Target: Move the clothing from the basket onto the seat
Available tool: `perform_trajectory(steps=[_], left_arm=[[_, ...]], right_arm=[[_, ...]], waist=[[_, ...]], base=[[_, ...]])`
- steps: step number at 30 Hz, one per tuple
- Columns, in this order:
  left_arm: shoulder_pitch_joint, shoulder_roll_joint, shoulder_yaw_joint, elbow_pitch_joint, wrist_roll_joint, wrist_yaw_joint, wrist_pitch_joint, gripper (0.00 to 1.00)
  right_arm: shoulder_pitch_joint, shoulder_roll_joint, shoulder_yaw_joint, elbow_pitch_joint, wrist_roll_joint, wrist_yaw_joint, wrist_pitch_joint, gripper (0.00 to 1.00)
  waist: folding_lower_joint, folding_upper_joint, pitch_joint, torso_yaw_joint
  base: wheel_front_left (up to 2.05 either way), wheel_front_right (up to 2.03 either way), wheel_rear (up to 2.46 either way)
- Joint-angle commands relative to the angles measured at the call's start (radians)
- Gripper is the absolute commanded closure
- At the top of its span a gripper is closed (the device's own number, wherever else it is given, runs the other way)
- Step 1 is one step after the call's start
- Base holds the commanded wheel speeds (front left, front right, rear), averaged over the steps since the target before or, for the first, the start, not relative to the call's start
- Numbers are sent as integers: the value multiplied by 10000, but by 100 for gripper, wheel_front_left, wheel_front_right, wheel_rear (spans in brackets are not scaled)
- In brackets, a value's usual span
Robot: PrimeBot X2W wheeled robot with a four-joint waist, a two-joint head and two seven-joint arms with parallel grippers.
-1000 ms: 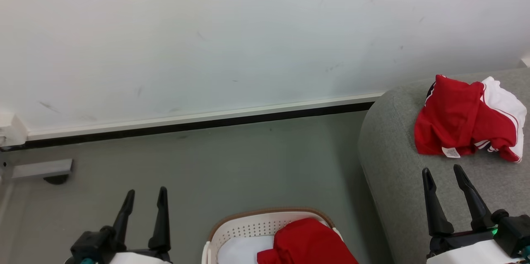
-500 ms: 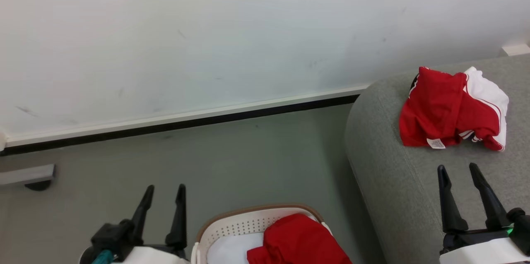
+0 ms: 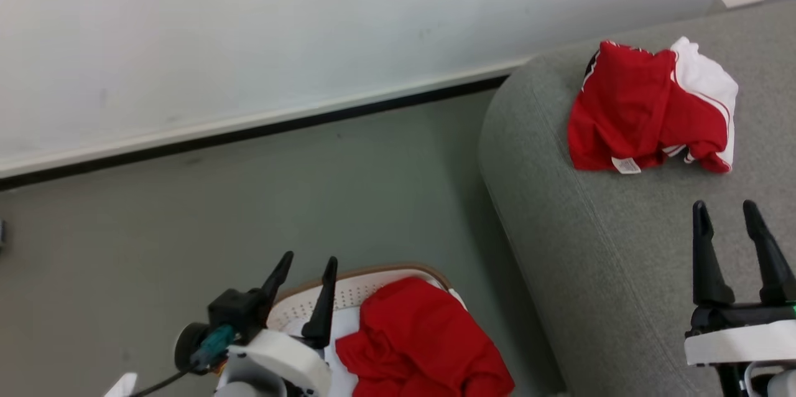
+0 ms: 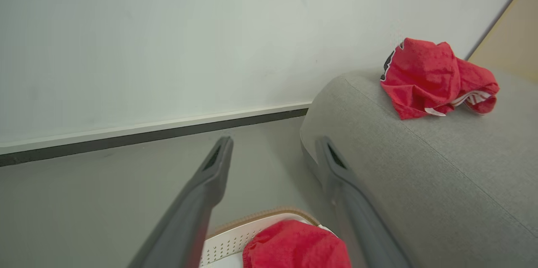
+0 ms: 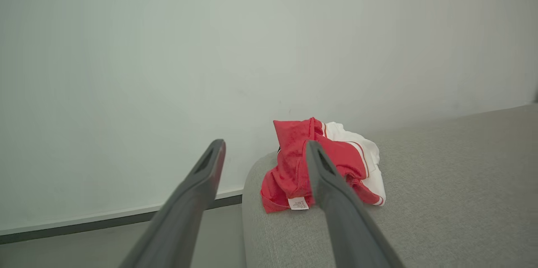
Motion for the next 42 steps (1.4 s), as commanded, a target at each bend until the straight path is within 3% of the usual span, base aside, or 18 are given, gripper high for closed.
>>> perform_trajectory(steps=[1,17,27,42], left_arm=[[-334,120,-138,348,135,-65,55,0],[-3175,825,-2027,4098,370,-245,1184,0],[-4636,1261,-3542,6294,-432,-251,1889,0],[-6513,2262,-5362,7813,-706,-233,2521,0]], right_arm=[[-232,-56,-106,-81,139,-23,-1,0],[-1598,102,-702,-669,397,-23,1,0],[-2198,460,-797,-1168,576,-23,1,0],[-2911,972,-737,-2142,992,-23,1,0]], waist=[[-1,-1,527,-325],[-1,-1,2922,-1111],[-1,-1,4135,-1580],[-1,-1,5909,-2425]], base=[[0,0,0],[0,0,0],[0,0,0],[0,0,0]])
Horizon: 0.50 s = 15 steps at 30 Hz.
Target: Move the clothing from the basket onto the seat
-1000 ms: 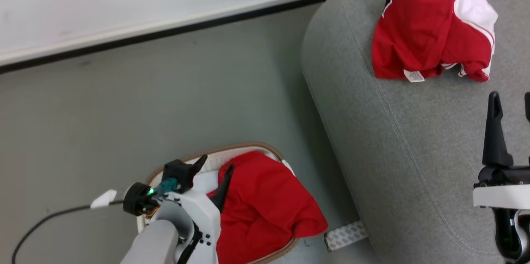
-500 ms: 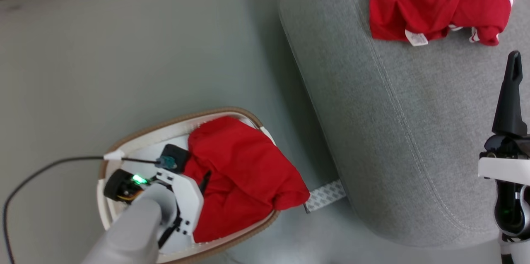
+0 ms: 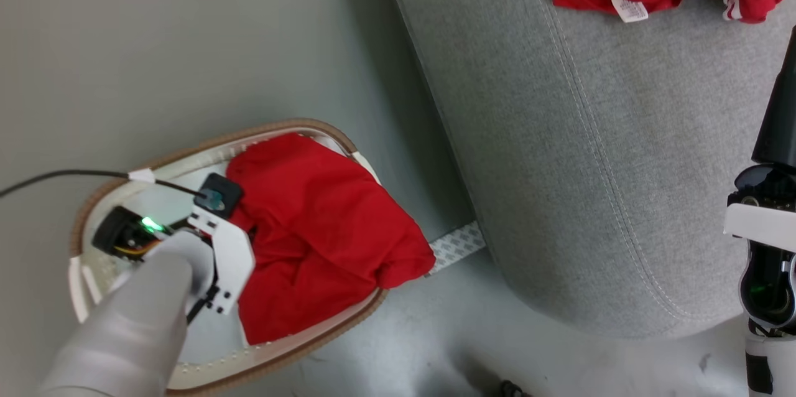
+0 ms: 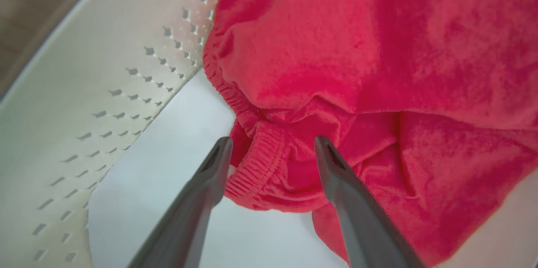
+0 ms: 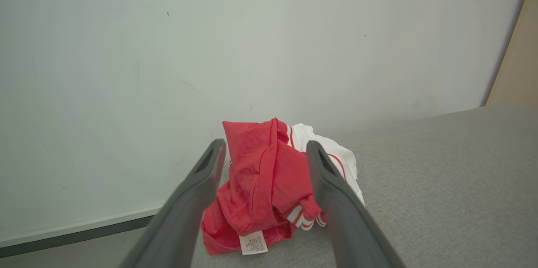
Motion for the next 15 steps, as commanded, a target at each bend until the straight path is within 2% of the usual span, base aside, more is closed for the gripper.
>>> perform_trajectory(steps=[1,11,12,13,14,15], left_arm=[[-157,134,-75,77,-47,20,49,0],[-299,244,-1375,220,-492,19,581,0],[-326,243,-1456,242,-533,19,646,5],[-361,238,-1541,263,-582,19,691,55],[-392,243,-1619,272,-659,19,726,100],[-401,238,-1693,283,-745,19,765,100]], right_arm=[[-130,49,26,-85,66,-23,1,0],[0,88,-1,-138,383,-23,3,0],[14,88,-9,-147,407,-23,1,0],[25,89,-12,-150,421,-23,1,0],[31,90,-11,-152,431,-23,3,0],[31,90,-4,-145,435,-23,1,0]], waist=[[-2,-1,288,-211],[-2,-1,592,-291],[-2,-1,605,-286],[-2,-1,620,-283],[-2,-1,632,-281],[-2,-1,642,-279]], base=[[0,0,0],[0,0,0],[0,0,0],[0,0,0],[0,0,0],[0,0,0]])
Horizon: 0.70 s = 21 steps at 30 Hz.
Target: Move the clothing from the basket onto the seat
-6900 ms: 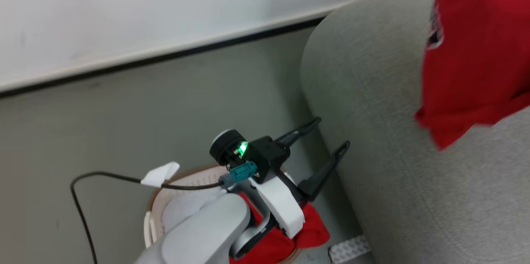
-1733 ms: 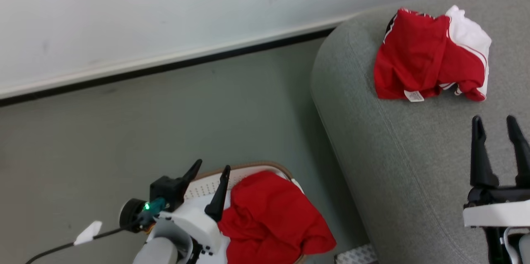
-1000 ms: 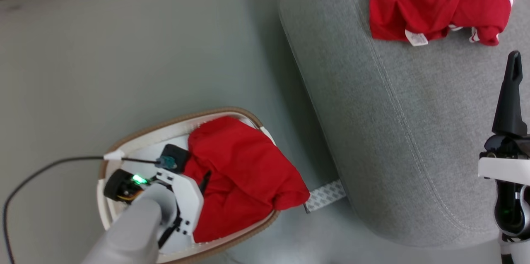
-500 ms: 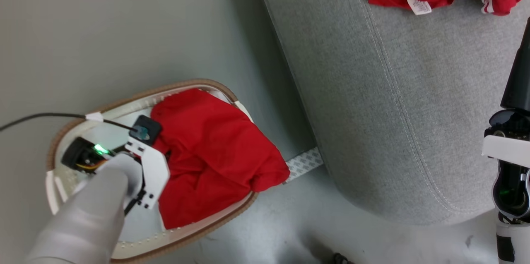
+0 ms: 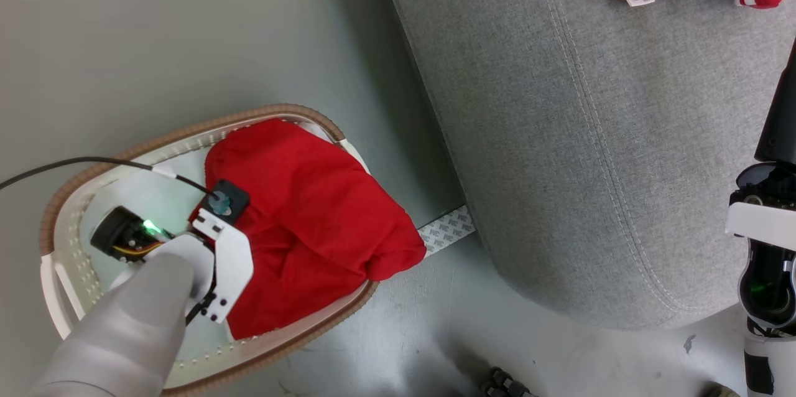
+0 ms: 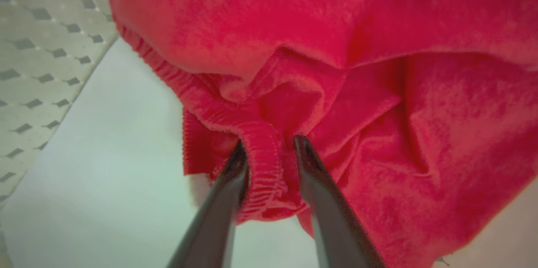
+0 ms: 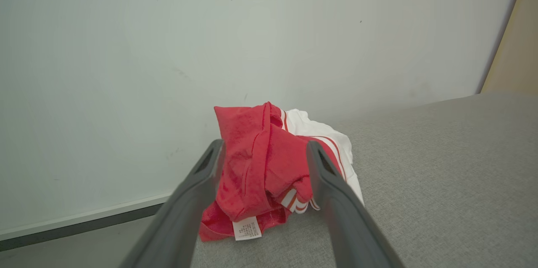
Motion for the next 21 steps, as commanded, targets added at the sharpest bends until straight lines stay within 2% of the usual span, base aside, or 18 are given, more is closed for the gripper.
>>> perform_trajectory(steps=[1,8,16,21], left_arm=[[-83,58,-84,41,-134,19,43,100],[16,100,-347,-21,-731,19,-432,100],[678,-699,-338,-313,-1677,19,-1714,100],[1194,-1246,-470,-612,-2259,19,-2510,100]], right_arm=[[59,27,-15,-23,101,-23,0,0],[-259,18,97,179,101,-23,0,0],[86,13,-126,237,-528,-23,0,0],[444,-250,-168,365,-711,-23,0,0]], waist=[[-1,0,7,4],[-1,0,-332,14],[-1,0,-1959,848],[-1,0,-3223,1580]], base=[[0,0,0],[0,0,0],[0,0,0],[0,0,0]])
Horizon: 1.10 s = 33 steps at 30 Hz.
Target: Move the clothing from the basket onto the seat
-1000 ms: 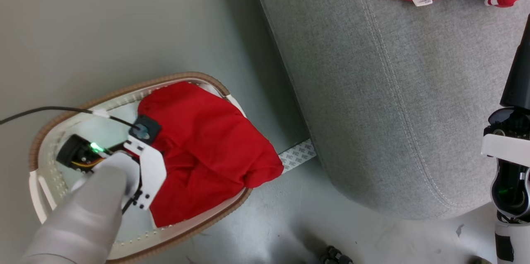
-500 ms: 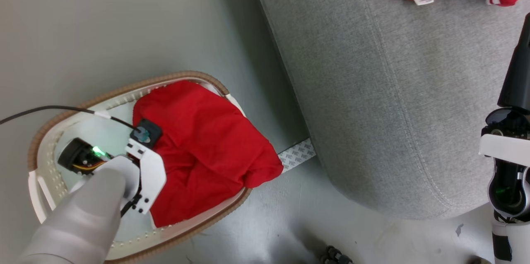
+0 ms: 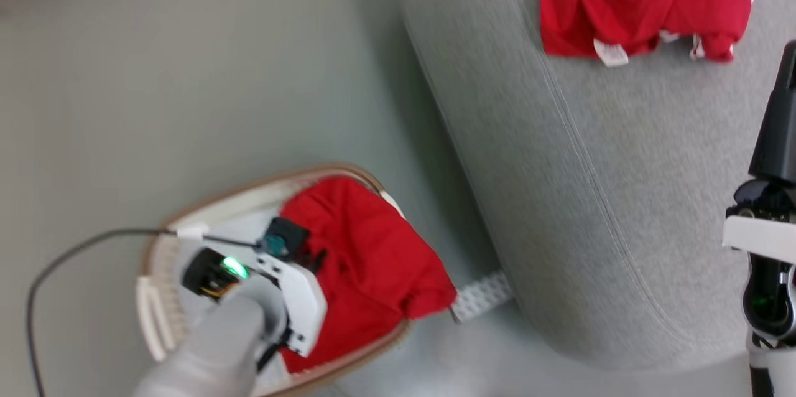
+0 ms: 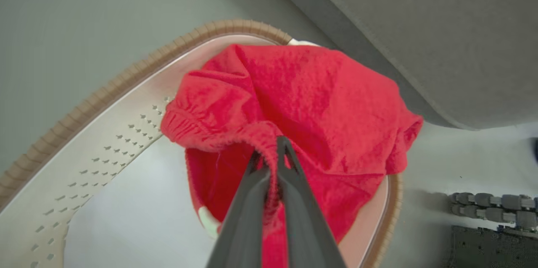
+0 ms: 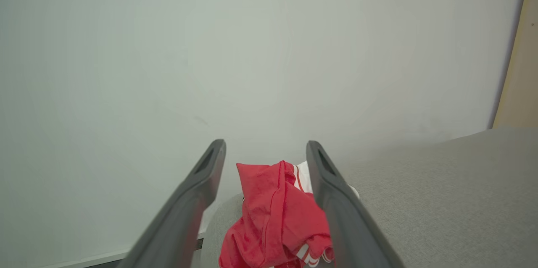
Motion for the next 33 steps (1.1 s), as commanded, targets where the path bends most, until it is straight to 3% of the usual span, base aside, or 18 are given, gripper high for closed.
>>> perform_trajectory(steps=[1,9,18,33], left_arm=[[253,-139,-36,-131,-303,19,-203,100],[899,-543,-136,-1145,-1109,19,-797,100],[1478,-269,490,-3585,-1147,20,-833,100],[1731,323,1945,-7124,-459,371,-836,100]], right_arm=[[238,-168,-41,98,-32,-23,1,0],[922,-653,7,335,-227,-23,1,0],[1668,-787,225,490,-266,-23,1,0],[2490,-659,1106,987,-59,-23,1,0]], waist=[[0,0,-1163,870],[0,0,-2997,2078],[0,0,-4405,3099],[0,0,-5676,3601]], base=[[0,0,0],[0,0,0],[0,0,0],[0,0,0]])
